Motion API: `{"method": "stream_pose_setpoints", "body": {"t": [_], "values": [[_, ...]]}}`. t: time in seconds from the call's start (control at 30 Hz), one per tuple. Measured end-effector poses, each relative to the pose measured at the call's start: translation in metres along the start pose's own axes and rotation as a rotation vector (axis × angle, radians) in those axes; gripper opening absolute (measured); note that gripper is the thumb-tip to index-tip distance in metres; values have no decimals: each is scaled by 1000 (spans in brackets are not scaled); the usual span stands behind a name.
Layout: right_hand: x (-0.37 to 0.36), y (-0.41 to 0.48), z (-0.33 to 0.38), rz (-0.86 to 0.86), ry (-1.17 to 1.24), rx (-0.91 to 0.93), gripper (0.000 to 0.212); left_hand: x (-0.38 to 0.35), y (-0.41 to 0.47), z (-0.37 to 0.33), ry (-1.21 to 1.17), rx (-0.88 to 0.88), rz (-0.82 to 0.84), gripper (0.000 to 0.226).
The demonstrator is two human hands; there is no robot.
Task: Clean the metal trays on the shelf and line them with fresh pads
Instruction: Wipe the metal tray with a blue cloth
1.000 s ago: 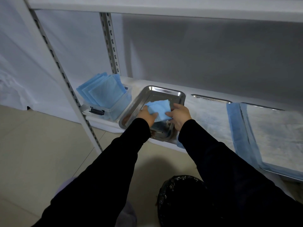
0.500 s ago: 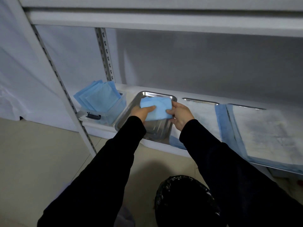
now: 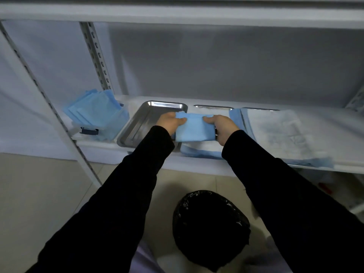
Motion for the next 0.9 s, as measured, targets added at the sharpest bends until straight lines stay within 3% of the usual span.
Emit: {"method": "stream_pose_setpoints", "body": {"t": [0.17,0.27,0.33,0.43,0.57,0.7,0.83,0.9], "values": [[28,-26,-9,-25,10,-30,3,-21,-18,9,106,0,62,32],[42,-39,-16,-8,-12,-86,37,-28,-31,17,154,77,159,15],[53,-48,-22,0,-56,-133,48,-31,-41,24,250,128,228,10],[63,-60,-32,34,-131,-183,54,-34,-51,34,346,166,285,30],[70,-73,-48,70,-243,-200,33,-39,-58,53,435,187,322,52],[76,-79,-68,117,-337,-236,13,-46,-69,74,500,200,344,43],[75,-84,-90,227,-604,-297,17,-50,-71,101,620,226,335,52],[75,-86,-97,268,-757,-300,14,-52,-71,113,692,232,336,43]]}}
Point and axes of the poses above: each hand's wrist, its own y-axis towards the middle knuckle, its own x-axis out of the back of the hand, z = x × y, the point moved 3 cm from there along y, towards the middle knuckle, and after that the axes turned 5 degrees about x, right-handed, at the moved point
